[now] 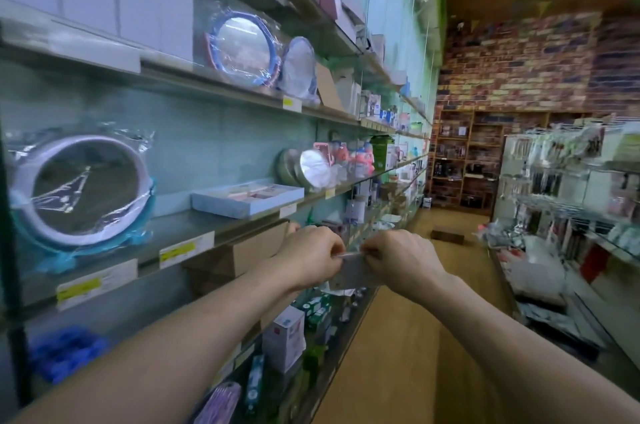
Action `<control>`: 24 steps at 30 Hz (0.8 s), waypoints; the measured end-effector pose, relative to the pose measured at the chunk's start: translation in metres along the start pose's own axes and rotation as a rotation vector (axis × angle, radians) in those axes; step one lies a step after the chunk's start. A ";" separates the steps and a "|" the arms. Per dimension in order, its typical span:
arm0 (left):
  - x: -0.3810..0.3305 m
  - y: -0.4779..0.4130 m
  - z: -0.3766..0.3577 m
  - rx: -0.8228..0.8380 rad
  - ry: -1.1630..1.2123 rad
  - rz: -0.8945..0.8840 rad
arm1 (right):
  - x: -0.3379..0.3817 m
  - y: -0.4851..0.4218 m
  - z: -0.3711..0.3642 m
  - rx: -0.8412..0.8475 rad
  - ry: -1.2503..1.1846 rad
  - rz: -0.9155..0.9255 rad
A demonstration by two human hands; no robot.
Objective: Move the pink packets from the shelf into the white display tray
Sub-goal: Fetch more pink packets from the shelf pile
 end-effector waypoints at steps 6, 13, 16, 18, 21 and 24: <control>-0.025 -0.068 -0.025 -0.094 -0.265 -0.010 | -0.068 -0.046 -0.014 -0.001 -0.009 0.065; -0.035 -0.139 -0.039 -0.135 -0.446 0.060 | -0.122 -0.112 -0.019 -0.032 -0.060 0.158; -0.025 -0.154 -0.040 -0.158 -0.497 0.088 | -0.127 -0.135 -0.027 -0.051 -0.100 0.225; -0.015 -0.163 -0.039 -0.177 -0.520 0.104 | -0.126 -0.151 -0.032 -0.073 -0.119 0.255; 0.006 -0.175 -0.035 -0.187 -0.523 0.142 | -0.120 -0.176 -0.039 -0.120 -0.160 0.296; 0.031 -0.184 -0.028 -0.194 -0.500 0.172 | -0.107 -0.201 -0.045 -0.160 -0.221 0.352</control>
Point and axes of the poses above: each hand's wrist, its own y-axis away from the middle knuckle, its own z-axis out of the back of the hand, x = y × z, the point moved 6 cm from there along -y, towards the middle knuckle, and after that the axes turned 11 degrees about -y, right-handed, at the moved point
